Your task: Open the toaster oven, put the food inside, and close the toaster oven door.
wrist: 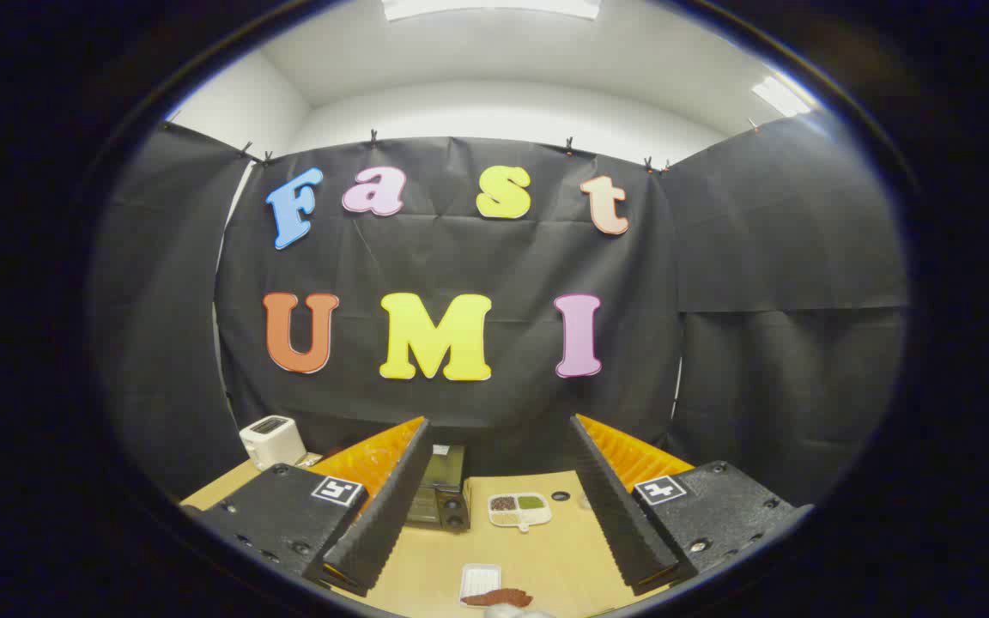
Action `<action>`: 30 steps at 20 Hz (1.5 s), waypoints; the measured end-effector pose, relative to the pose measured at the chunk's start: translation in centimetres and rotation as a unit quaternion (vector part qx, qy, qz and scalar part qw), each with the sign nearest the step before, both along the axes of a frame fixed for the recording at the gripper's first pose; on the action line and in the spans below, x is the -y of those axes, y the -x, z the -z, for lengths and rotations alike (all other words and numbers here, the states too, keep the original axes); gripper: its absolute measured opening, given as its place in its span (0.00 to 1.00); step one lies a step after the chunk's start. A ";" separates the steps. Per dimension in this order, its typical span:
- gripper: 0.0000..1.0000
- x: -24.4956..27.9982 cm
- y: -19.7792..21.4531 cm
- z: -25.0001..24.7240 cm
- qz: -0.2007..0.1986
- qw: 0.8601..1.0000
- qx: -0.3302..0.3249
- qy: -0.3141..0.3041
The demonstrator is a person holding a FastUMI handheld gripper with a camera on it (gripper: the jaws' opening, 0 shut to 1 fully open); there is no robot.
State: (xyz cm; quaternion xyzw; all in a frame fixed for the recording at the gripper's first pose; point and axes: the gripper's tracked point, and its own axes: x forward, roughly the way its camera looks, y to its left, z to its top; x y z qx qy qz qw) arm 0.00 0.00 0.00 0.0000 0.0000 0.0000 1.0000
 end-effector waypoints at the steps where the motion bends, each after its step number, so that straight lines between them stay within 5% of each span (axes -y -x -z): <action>1: 1.00 -0.1 -0.3 0.2 0.000 1.000 0.000 0.000; 15: 1.00 -3.5 -4.9 2.6 0.003 1.000 -0.024 -0.011; 23: 1.00 -12.8 -14.2 8.0 -0.044 0.998 -0.035 0.006; 30: 1.00 -21.5 -23.9 18.2 -0.068 0.993 -0.098 -0.009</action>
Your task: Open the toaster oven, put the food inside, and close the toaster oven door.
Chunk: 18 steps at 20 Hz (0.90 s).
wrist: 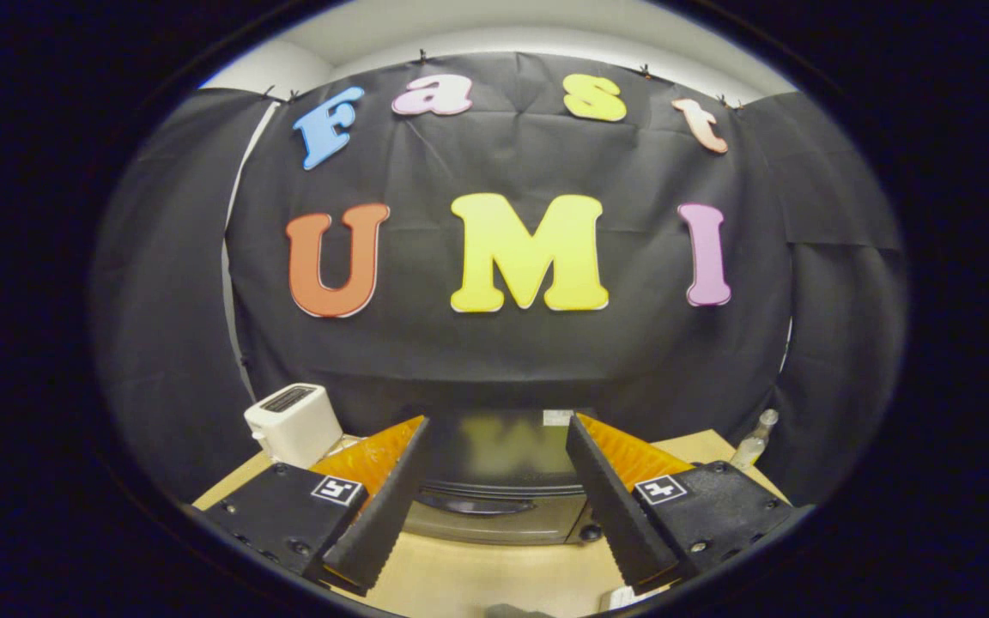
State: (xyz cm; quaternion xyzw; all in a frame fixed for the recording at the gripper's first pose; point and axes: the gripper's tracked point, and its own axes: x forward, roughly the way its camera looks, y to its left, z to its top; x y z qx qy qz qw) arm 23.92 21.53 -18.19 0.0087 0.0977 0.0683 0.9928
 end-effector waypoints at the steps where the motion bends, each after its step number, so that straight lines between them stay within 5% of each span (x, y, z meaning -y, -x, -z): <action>1: 1.00 -0.7 -1.2 1.7 0.002 1.000 -0.012 0.000; 9: 1.00 -1.5 -5.2 11.7 0.049 0.994 -0.092 0.014; 18: 1.00 -0.9 -1.6 11.9 0.039 0.995 -0.089 0.016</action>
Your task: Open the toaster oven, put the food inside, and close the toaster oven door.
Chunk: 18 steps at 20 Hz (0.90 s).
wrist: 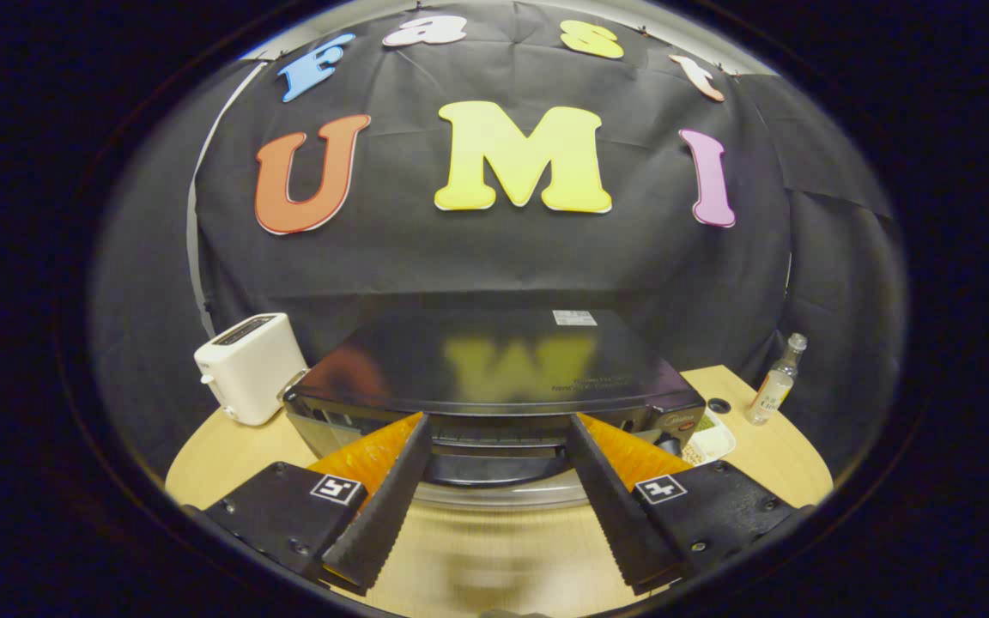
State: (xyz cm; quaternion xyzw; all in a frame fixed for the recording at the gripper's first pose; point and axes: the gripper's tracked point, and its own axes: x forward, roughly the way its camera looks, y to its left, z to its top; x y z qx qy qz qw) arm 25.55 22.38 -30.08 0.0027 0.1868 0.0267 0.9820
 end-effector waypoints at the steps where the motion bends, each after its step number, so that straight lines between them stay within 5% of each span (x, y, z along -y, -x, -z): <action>1: 1.00 0.0 0.7 0.4 -0.001 1.000 -0.004 0.004; 18: 1.00 0.7 12.2 10.4 -0.015 0.993 -0.104 0.054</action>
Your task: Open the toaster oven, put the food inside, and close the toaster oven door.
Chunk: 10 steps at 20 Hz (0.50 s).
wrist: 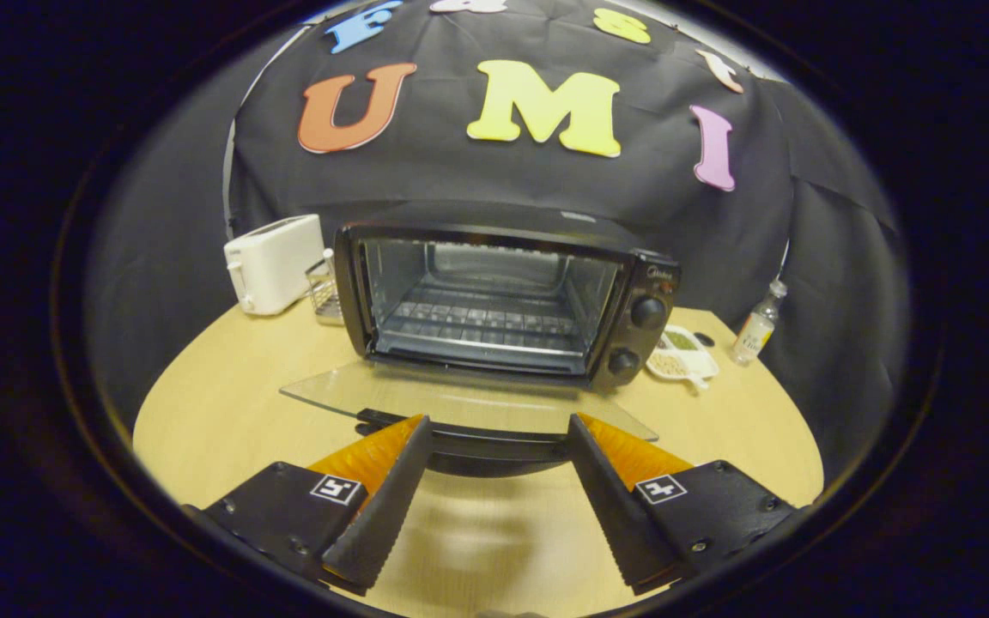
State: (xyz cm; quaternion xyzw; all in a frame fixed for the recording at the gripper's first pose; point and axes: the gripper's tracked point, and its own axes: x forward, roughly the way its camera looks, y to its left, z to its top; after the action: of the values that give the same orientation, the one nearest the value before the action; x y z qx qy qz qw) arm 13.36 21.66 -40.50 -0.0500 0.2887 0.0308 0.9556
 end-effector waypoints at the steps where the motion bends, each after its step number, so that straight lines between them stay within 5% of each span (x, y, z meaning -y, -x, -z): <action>1: 1.00 0.1 0.5 1.3 0.000 1.000 -0.018 -0.002; 5: 1.00 0.3 1.2 6.1 0.007 0.995 -0.091 -0.030; 10: 1.00 -0.4 1.0 5.6 -0.022 0.997 -0.071 -0.011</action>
State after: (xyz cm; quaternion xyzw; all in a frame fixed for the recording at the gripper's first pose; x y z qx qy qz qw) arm 12.31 22.09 -46.05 -0.0435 0.3545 0.0579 0.9322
